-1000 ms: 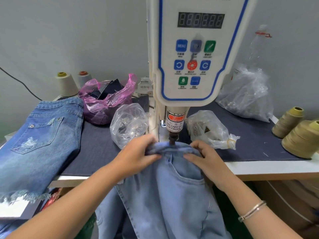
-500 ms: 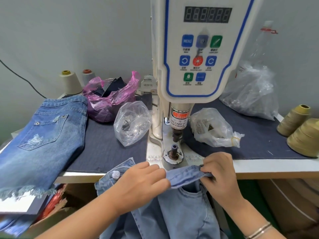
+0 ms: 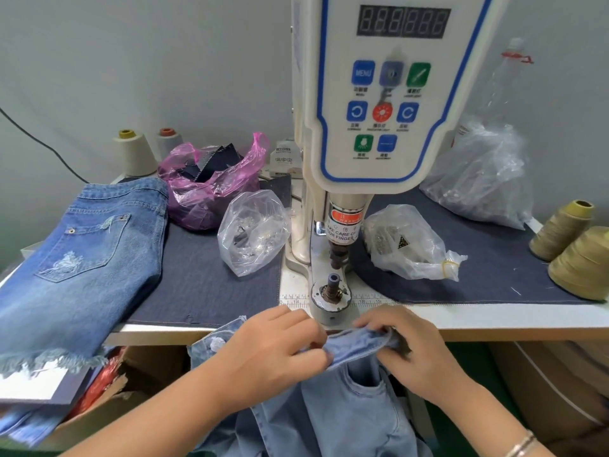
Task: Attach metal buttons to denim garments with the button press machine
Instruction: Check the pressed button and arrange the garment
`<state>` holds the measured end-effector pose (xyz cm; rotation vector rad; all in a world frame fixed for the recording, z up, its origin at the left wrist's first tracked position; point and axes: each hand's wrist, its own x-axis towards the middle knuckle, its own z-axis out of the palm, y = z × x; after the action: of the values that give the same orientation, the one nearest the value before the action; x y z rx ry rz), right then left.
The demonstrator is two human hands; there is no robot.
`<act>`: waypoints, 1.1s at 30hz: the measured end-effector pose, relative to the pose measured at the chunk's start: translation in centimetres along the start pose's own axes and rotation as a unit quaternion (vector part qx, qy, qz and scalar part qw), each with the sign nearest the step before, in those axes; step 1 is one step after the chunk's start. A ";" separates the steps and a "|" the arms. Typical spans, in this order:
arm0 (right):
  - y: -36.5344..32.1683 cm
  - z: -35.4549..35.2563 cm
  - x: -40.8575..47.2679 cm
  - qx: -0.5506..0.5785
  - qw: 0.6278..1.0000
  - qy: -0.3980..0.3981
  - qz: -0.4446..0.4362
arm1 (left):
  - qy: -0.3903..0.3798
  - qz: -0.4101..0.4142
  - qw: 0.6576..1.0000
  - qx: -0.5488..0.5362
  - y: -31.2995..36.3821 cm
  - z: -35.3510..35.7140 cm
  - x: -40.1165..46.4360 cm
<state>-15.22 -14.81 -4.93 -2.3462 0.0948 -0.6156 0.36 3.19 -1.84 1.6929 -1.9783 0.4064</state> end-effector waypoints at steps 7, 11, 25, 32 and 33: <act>-2.2 -0.7 2.0 0.045 0.918 -0.304 0.250 | -0.045 -0.205 0.941 -0.265 -0.2 -0.8 1.5; -2.4 -1.8 2.0 0.329 0.879 -0.198 0.282 | -0.072 -0.322 0.864 -0.380 -1.7 -2.1 2.8; -3.1 -0.8 3.5 0.464 0.821 -0.096 0.317 | -0.268 -0.381 0.721 -0.513 -2.9 -2.9 3.8; -4.7 -0.6 3.8 0.142 0.952 0.049 0.267 | -0.221 -0.452 0.645 -0.576 -2.4 -2.3 3.4; -5.3 -0.5 3.1 0.082 0.964 0.128 0.220 | -0.200 -0.475 0.626 -0.585 -2.3 -2.2 3.6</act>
<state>-13.20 -11.87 0.11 -1.9841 0.6400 -0.6669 2.60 0.98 1.76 1.5306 -0.7368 -1.4250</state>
